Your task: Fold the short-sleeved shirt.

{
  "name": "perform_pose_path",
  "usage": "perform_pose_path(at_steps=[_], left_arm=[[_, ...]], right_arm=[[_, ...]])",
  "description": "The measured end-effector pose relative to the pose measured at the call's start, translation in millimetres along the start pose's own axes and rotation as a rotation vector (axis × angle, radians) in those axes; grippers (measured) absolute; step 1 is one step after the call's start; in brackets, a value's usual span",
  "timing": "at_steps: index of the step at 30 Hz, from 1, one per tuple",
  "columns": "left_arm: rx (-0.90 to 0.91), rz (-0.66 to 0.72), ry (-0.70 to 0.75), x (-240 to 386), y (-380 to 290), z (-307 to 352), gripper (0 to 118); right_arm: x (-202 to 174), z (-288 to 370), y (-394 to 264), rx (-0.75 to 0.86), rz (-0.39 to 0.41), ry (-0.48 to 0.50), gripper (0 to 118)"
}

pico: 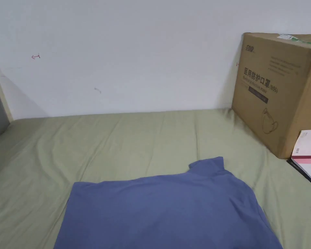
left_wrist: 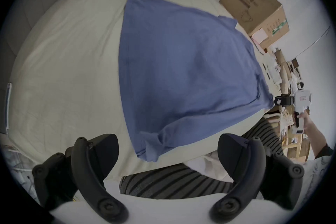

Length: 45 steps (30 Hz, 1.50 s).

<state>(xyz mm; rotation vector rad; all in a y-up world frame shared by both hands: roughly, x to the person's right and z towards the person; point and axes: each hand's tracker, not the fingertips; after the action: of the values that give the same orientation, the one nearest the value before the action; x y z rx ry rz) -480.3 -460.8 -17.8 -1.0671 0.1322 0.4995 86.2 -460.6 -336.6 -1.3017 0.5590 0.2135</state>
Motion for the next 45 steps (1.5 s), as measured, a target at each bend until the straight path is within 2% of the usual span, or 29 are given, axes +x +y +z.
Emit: perform_pose_path(at_steps=[3,5,8,10,11,12,13,14,15,16,19,21,22,24,26,27,28,29,30,31,33,34,38,41,43,45], left_arm=[[0.155,0.027,-0.026,12.4,16.6,35.8,112],[0.335,0.076,-0.028,27.0,27.8,61.6,112],[0.659,0.043,0.080,59.9,28.3,92.2,107],[0.848,-0.001,0.151,82.5,22.6,100.8,91],[0.923,-0.008,0.155,92.3,18.8,102.2,78],[0.976,0.000,0.135,98.9,16.2,102.8,49],[1.022,0.019,0.132,105.2,16.6,99.6,25],[1.024,0.023,0.191,115.6,17.8,97.9,4],[1.029,0.026,0.221,122.0,19.4,96.7,1],[1.040,0.010,0.209,126.7,17.2,96.5,0],[1.005,-0.015,0.181,131.7,25.2,98.5,0],[0.913,-0.014,0.221,128.0,33.0,102.4,0],[0.842,-0.013,0.240,121.8,42.3,105.6,0],[0.560,0.026,0.229,102.5,54.2,99.6,0],[0.316,0.160,0.201,72.1,58.5,83.2,0],[0.222,0.201,0.197,60.3,57.5,73.0,1],[0.141,0.215,0.194,46.9,54.8,60.2,11],[0.101,0.234,0.177,34.6,47.0,47.5,38],[0.066,0.245,0.185,27.4,42.3,38.2,97],[0.042,0.261,0.200,17.8,38.2,26.2,118],[-0.031,0.254,0.239,8.4,23.7,3.4,112],[0.020,0.223,0.233,7.0,13.1,6.3,112],[-0.092,0.126,0.275,11.6,1.3,-45.0,112],[-0.161,0.148,0.307,-1.8,-0.9,-83.3,116],[-0.103,0.129,0.259,-2.7,-6.9,-86.4,118],[-0.014,0.134,0.286,-0.8,-15.1,-84.1,118]], right_arm=[[-15.1,37.7,11.0,0.175,-0.026,0.029,97],[-31.2,66.5,17.1,0.373,-0.036,0.042,97],[-59.3,99.9,17.1,0.695,-0.030,0.088,97],[-80.0,113.9,9.6,0.912,-0.020,0.128,96],[-88.9,117.8,5.0,1.010,-0.017,0.146,95],[-97.9,120.9,0.1,1.098,-0.030,0.163,88],[-108.3,124.1,-3.2,1.171,-0.040,0.155,71],[-121.2,126.7,-3.4,1.219,-0.049,0.090,40],[-129.4,129.5,-2.4,1.234,-0.044,0.034,0],[-135.6,132.6,0.0,1.244,-0.028,-0.003,0],[-135.3,137.6,10.5,1.199,-0.008,0.094,0],[-137.3,140.0,8.8,1.190,-0.005,0.080,0],[-135.1,139.4,9.1,1.174,0.004,0.081,0],[-132.5,136.1,9.5,1.112,0.018,0.095,0],[-128.6,121.6,15.2,0.983,0.032,0.069,0],[-126.2,114.0,17.2,0.934,0.036,0.053,0],[-122.0,104.7,18.7,0.882,0.037,0.054,0],[-118.7,96.2,18.0,0.833,0.024,0.069,0],[-117.3,91.0,16.1,0.801,0.002,0.077,0],[-113.2,85.4,14.7,0.771,-0.032,0.092,0],[-106.9,79.3,11.5,0.745,-0.084,0.121,0],[-106.3,79.2,6.5,0.736,-0.104,0.132,0],[-102.9,78.5,4.9,0.715,-0.117,0.121,0],[-102.4,79.7,5.3,0.703,-0.108,0.115,0],[-100.8,81.4,2.3,0.702,-0.104,0.108,0],[-99.5,82.8,0.1,0.701,-0.104,0.105,0]])
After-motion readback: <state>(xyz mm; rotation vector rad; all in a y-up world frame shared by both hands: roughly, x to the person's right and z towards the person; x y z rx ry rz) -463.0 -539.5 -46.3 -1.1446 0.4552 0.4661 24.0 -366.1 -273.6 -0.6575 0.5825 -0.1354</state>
